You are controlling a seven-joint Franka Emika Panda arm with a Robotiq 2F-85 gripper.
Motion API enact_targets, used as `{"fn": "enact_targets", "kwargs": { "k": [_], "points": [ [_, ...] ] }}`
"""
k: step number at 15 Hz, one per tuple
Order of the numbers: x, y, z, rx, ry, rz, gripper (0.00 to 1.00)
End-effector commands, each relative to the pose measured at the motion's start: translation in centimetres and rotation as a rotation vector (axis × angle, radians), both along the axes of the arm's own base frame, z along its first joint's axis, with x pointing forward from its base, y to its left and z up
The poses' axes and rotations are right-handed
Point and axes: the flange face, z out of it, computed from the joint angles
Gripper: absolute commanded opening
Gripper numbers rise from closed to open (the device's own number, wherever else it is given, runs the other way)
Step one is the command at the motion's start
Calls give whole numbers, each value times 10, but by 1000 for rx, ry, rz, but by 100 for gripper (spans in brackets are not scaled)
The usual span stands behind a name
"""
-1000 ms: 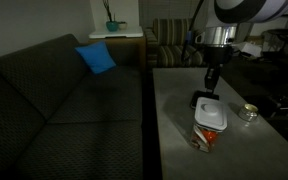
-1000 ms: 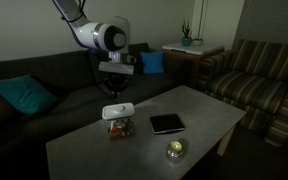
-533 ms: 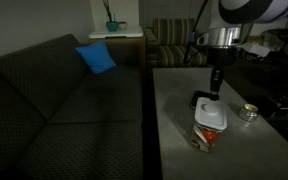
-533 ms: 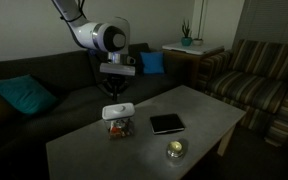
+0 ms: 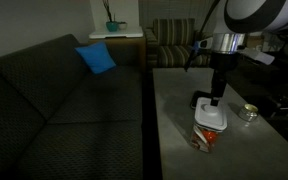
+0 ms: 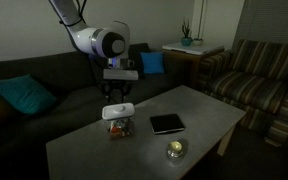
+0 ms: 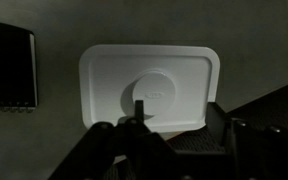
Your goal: Press the button atop the lid and then put the lid on the table
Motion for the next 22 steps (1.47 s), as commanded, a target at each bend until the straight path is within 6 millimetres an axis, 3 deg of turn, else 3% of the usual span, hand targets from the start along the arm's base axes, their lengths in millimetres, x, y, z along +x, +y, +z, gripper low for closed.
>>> {"fn": "enact_targets", "kwargs": {
  "k": [1, 6, 17, 20, 22],
  "points": [
    [-6, -1, -4, 40, -106, 5, 97],
    [-13, -2, -22, 57, -209, 3, 100],
    [-19, -18, -55, 25, -213, -20, 100],
    [-24, -18, -62, 13, -201, -34, 94],
    [-23, -18, -62, 8, -208, -47, 76]
  ]
}}
